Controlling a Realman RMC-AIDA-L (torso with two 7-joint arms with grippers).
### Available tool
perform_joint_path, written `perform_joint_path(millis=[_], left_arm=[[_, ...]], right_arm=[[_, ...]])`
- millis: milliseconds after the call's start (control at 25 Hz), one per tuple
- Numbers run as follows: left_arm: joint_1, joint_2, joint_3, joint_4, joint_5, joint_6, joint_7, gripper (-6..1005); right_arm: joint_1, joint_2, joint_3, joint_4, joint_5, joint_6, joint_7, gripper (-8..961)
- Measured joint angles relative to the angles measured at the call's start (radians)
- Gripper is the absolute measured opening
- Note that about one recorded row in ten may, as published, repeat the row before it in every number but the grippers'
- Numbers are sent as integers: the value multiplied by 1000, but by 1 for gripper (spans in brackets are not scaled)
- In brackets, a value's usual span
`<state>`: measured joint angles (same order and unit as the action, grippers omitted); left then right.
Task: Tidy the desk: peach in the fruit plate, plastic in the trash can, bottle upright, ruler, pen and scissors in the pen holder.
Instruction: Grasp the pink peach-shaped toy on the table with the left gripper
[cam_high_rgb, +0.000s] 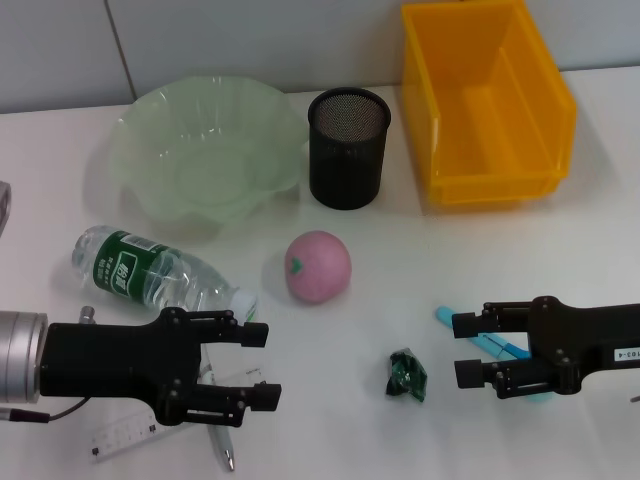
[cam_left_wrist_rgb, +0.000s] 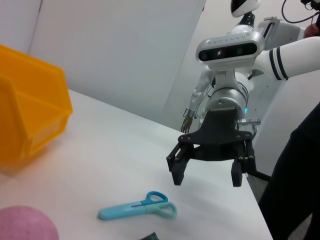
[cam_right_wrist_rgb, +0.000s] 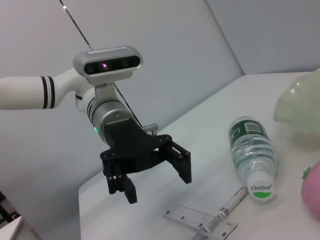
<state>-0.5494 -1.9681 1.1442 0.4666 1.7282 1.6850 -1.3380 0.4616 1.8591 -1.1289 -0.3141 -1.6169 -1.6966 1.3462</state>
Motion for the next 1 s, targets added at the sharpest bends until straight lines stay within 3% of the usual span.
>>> perform_joint_path(millis=[120,480,760,880,1000], left_arm=[[-3,0,-3,7,-3,1,0,774],[-52,-33,-48,156,3,-60,0,771],[-211,-93,-43,231,205,-260,-24,769],[-274,-99,-13,212,269,-336,-61,767],[-291,-100,6,203,283,-364,-71,766]], right_arm=[[0,0,0,3,-1,0,0,774],[-11,4,0,3,-2,8,2,775],[-11,6,2,-1,-2,10,13,775],[-12,8,3,1,-2,9,13,774],[-15,8,5,3,-2,9,13,774]])
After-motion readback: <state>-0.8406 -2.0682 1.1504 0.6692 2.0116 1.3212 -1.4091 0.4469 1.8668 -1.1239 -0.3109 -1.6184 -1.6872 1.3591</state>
